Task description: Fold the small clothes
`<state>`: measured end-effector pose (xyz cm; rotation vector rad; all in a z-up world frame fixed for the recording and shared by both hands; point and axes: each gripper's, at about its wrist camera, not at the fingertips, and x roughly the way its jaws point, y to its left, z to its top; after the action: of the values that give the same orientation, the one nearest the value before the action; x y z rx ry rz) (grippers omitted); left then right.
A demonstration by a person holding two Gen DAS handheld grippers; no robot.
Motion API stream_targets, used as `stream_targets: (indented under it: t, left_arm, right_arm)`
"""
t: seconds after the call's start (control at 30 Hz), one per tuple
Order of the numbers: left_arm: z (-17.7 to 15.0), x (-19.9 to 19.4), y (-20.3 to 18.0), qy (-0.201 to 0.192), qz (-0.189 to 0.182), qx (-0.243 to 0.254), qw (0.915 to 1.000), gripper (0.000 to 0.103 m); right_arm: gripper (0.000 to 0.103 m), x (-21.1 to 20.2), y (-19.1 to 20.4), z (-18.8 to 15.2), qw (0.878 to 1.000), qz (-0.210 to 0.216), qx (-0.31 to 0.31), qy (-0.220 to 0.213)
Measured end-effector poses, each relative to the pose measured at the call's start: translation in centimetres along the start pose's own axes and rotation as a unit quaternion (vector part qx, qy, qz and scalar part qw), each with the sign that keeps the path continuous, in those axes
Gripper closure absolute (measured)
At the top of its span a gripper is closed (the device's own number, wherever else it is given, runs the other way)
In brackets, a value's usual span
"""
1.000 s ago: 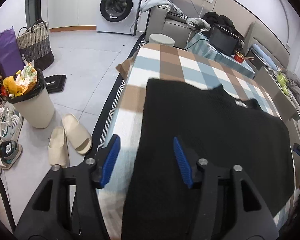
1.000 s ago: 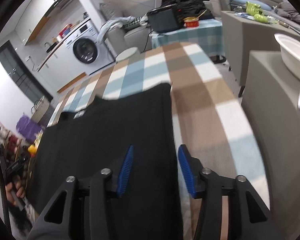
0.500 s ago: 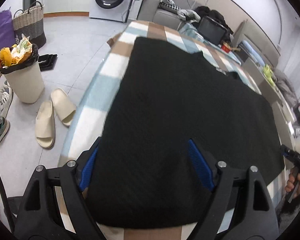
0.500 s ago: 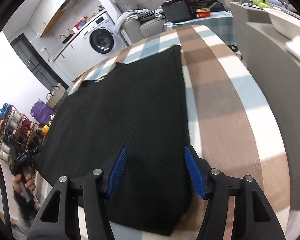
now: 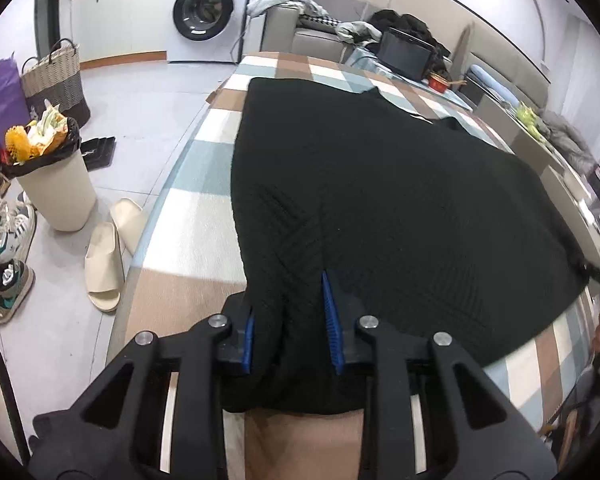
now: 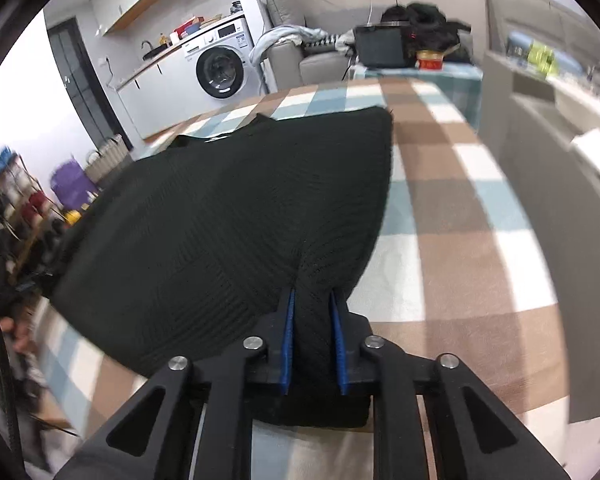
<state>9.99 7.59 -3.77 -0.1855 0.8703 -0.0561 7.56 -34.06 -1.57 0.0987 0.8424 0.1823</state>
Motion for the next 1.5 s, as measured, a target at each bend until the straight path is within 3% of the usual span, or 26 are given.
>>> stream_targets:
  t: [0.17,0.23,0.3,0.37,0.43,0.5,0.57,0.63,0.77,0.83,0.93,1.0,1.1,1.17,1.23,1.33,1.5]
  left_arm:
    - [-2.0,-1.8,0.1,0.003,-0.013,0.002,0.9999,0.076]
    - [-2.4,-2.5,0.4,0.003,-0.006,-0.006,1.0000,0.069]
    - [-2.3,-3.5,0.8,-0.006,0.001,-0.015,0.9999,0.067]
    - [-2.4,-4.4,1.3,-0.013,0.007,-0.024,0.9996,0.064]
    - [-2.3,-5.4,1.5,-0.023,0.017,-0.036,0.9989,0.052]
    - [-2.1,-6.4,1.5,-0.031,0.018,-0.048,0.9982,0.045]
    - [-1.8,-6.8,0.8,-0.030,0.007,-0.046,0.9985,0.044]
    - [-1.1,-7.2,-0.7,-0.034,0.008,-0.029,0.9990,0.040]
    - [0.4,-7.0,-4.4,-0.034,-0.006,0.014,0.9993,0.031]
    - [0.8,-7.0,-6.6,-0.043,-0.004,0.032,0.9985,0.020]
    - [0.7,-6.4,-9.3,-0.046,-0.002,0.060,0.9971,0.018]
    - [0.2,-5.7,-10.7,-0.035,-0.005,0.075,0.9966,0.017]
    - [-0.9,-3.9,-12.4,-0.006,-0.015,0.094,0.9954,0.017]
    - [-1.6,-3.1,-13.1,0.005,-0.011,0.100,0.9949,0.012]
    - [-2.3,-2.4,-13.7,0.019,-0.014,0.104,0.9943,0.001]
    - [-2.9,-1.4,-13.9,0.034,-0.024,0.103,0.9938,0.001]
    - [-3.3,-0.1,-14.2,0.044,-0.007,0.107,0.9932,0.001]
  right_arm:
    - [0.087,-1.0,-1.3,-1.1,1.000,-0.008,0.012,0.004]
    - [0.083,-1.6,-1.3,-1.2,1.000,-0.005,0.024,-0.004]
    - [0.082,-2.5,-1.2,-1.2,0.999,-0.015,0.031,-0.020]
    - [0.078,-4.7,-0.5,-0.8,0.997,-0.027,0.032,-0.064]
    - [0.058,-5.5,0.5,0.0,0.996,-0.017,0.027,-0.080]
    - [0.058,-5.6,1.4,0.6,0.996,-0.006,0.018,-0.084]
    - [0.054,-5.7,3.5,1.6,0.997,-0.001,-0.004,-0.083]
    - [0.034,-5.2,6.0,2.9,0.996,-0.001,-0.026,-0.082]
    - [0.016,-4.7,9.9,4.5,0.994,0.033,-0.060,-0.091]
    - [0.012,-3.9,11.4,5.3,0.993,0.046,-0.065,-0.086]
    - [0.009,-2.1,13.0,5.4,0.994,0.049,-0.074,-0.060]
    - [0.008,0.3,14.3,4.6,0.995,0.046,-0.090,-0.022]
    - [0.008,1.7,15.0,4.0,0.993,0.045,-0.105,0.001]
    - [0.008,3.1,15.3,3.2,0.992,0.043,-0.116,0.021]
    - [0.008,4.5,15.7,2.6,0.990,0.036,-0.129,0.042]
    - [0.008,6.8,16.3,1.2,0.985,0.030,-0.155,0.075]
    - [0.004,7.4,17.4,0.0,0.977,0.005,-0.201,0.078]
